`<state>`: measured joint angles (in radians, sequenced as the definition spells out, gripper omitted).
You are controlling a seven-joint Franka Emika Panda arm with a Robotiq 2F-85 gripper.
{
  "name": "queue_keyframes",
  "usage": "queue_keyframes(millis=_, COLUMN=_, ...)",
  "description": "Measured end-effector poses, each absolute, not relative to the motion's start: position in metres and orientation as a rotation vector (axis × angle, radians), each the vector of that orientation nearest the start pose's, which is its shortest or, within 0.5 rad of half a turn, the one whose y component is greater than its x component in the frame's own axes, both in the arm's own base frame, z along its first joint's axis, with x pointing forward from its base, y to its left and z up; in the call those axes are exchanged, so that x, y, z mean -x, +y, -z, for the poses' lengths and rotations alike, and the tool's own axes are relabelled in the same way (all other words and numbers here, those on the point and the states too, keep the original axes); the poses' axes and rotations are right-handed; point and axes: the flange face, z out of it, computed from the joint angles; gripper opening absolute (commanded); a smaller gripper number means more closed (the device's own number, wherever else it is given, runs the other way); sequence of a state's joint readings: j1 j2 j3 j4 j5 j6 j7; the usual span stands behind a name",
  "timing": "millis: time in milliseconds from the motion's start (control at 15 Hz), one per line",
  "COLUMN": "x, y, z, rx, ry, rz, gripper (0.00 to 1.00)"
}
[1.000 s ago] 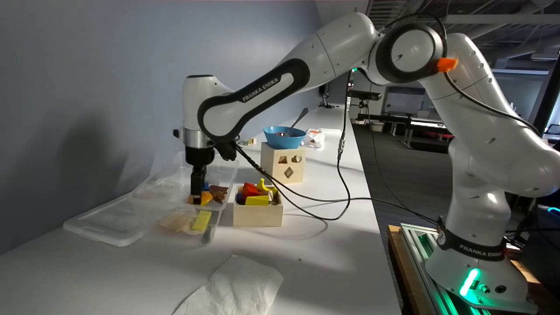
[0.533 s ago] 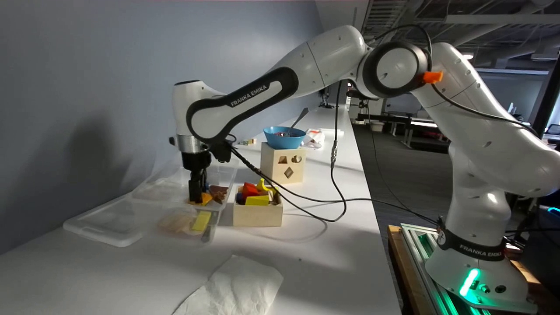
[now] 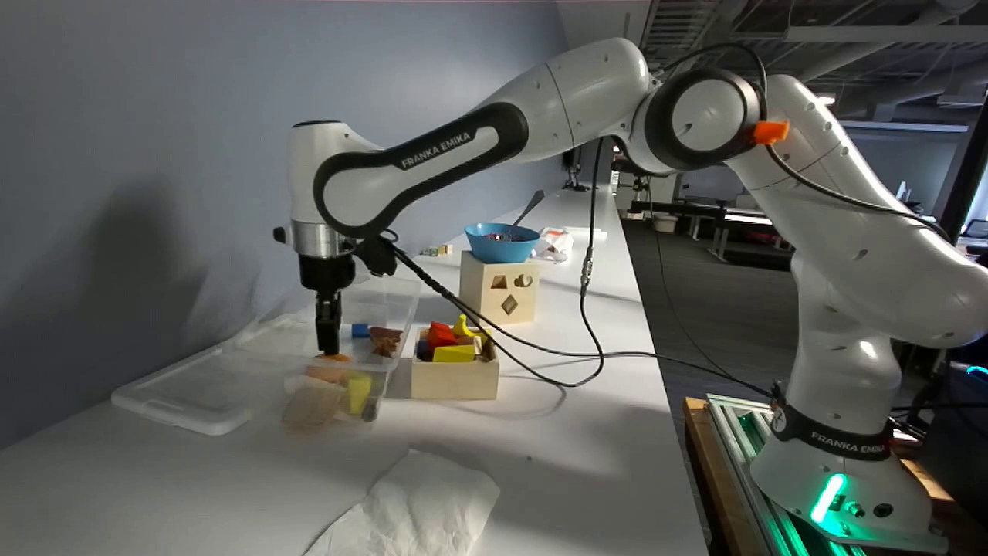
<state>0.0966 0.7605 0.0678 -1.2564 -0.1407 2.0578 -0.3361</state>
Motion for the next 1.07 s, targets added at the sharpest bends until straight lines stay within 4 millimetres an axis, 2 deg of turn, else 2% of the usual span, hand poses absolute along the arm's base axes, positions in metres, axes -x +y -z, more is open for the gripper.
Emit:
queue_keyframes(millis=67, x=-0.744, y=0.109, z=-0.318, rx=3.09, ry=-0.902, rz=0.08, gripper=0.0)
queue_keyframes(millis=133, x=-0.743, y=0.114, z=-0.324, rx=3.078, ry=-0.931, rz=0.099, gripper=0.26)
queue_keyframes(millis=267, x=-0.739, y=0.118, z=-0.332, rx=3.07, ry=-0.946, rz=0.113, gripper=0.29)
queue_keyframes(millis=467, x=-0.736, y=0.114, z=-0.337, rx=3.079, ry=-0.939, rz=0.127, gripper=0.5)
queue_keyframes(millis=733, x=-0.74, y=0.088, z=-0.341, rx=3.24, ry=-0.888, rz=0.219, gripper=0.77)
queue_keyframes(millis=933, x=-0.741, y=0.068, z=-0.333, rx=3.374, ry=-0.791, rz=0.24, gripper=0.97)
queue_keyframes(millis=1067, x=-0.74, y=0.059, z=-0.322, rx=3.437, ry=-0.738, rz=0.215, gripper=1.0)
